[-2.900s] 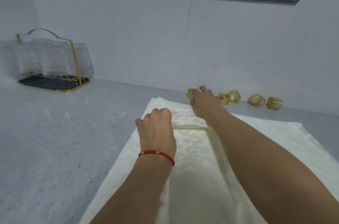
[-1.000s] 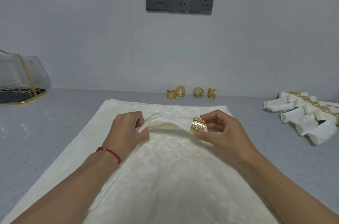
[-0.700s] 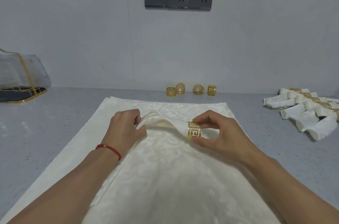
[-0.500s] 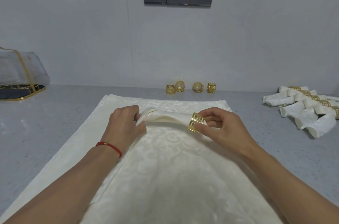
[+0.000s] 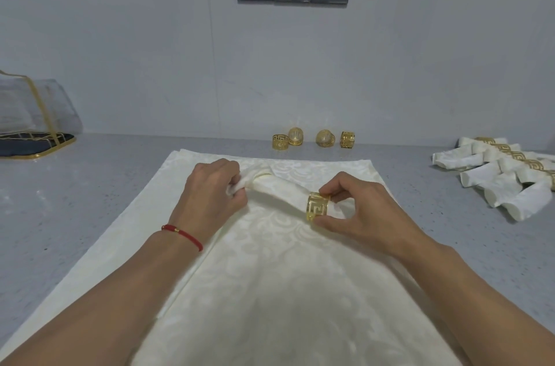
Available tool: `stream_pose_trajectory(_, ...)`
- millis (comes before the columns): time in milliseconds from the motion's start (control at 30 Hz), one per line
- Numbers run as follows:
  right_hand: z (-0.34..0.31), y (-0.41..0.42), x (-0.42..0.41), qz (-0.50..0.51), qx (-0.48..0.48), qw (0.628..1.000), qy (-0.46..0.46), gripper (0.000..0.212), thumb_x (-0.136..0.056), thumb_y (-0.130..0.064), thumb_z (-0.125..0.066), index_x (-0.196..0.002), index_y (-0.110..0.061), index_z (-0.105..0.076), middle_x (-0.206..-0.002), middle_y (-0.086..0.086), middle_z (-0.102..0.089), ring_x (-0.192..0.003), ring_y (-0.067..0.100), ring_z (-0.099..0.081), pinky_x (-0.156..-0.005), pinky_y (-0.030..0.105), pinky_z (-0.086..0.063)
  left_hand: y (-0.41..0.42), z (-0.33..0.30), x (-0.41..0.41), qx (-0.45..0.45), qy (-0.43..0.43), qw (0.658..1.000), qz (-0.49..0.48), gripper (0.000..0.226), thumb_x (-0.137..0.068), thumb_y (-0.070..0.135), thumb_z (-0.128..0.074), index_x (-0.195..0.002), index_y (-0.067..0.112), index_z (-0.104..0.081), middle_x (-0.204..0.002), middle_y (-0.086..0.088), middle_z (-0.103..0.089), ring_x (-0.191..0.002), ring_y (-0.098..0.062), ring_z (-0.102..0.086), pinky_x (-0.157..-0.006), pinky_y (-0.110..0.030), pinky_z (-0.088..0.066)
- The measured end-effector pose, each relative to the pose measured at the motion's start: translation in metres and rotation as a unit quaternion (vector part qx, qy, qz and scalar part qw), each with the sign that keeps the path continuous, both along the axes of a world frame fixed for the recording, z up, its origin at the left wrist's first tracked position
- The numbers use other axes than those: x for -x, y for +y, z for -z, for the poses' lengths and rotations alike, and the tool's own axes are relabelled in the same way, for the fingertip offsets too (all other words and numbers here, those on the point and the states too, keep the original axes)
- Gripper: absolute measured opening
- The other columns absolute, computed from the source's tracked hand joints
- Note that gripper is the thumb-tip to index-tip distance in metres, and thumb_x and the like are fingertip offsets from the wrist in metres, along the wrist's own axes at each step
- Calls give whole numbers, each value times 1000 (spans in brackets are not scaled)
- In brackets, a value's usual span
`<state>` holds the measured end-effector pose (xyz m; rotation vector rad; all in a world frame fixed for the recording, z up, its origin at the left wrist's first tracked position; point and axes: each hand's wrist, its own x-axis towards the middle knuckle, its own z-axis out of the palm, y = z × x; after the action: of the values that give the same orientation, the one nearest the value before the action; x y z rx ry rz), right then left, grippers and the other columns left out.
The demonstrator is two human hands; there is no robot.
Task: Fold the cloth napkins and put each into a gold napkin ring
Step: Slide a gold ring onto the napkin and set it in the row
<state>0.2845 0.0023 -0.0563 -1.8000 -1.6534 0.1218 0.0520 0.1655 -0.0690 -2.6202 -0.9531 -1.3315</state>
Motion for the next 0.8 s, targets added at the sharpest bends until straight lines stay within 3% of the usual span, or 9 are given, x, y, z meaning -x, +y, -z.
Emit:
stream_pose_trajectory(100,0,1,-5,6,-26,1000,-10,39,-77,-30,-89,-103,-32,-60,-104,-21,-69,-104,-5,-60,-87,11,-44,1,0,4,-5,-9,1000,13,14,-65,1,-69,-69,6,-56,-67,-2,-58,-61,-30,-51,-62,-32,-42)
stream_pose_trajectory(267,1,0,-3,-37,-33,998,32,40,-75,-19,-90,-101,-31,-63,-109,-24,-70,-110,-6,-61,-92,6,-40,0,3,1,-1,13,999,37,19,-65,0,-73,-71,7,-56,-71,0,-61,-66,-27,-52,-64,-32,-45)
stream_pose_trajectory(467,2,3,15,-29,-52,998,25,37,-76,-31,-88,-102,-32,-62,-103,-21,-71,-104,-5,-63,-88,14,-47,-6,0,-6,-62,30,996,51,14,-64,-2,-66,-69,5,-55,-68,-2,-56,-65,-23,-48,-68,-32,-39)
stream_pose_trajectory(667,7,11,34,27,-94,985,140,34,-78,-43,-85,-104,-30,-68,-100,-19,-72,-94,-4,-67,-83,11,-51,-22,-3,-21,-146,24,985,93,33,-61,-11,-62,-69,14,-41,-70,7,-37,-64,-16,-32,-73,-27,-37)
stream_pose_trajectory(800,4,10,34,33,-87,975,203,33,-85,-41,-80,-113,-30,-66,-108,-16,-71,-92,-4,-70,-81,13,-51,-25,-2,-22,-146,28,984,96,25,-62,-13,-65,-70,5,-50,-70,-1,-47,-66,-21,-43,-75,-27,-40)
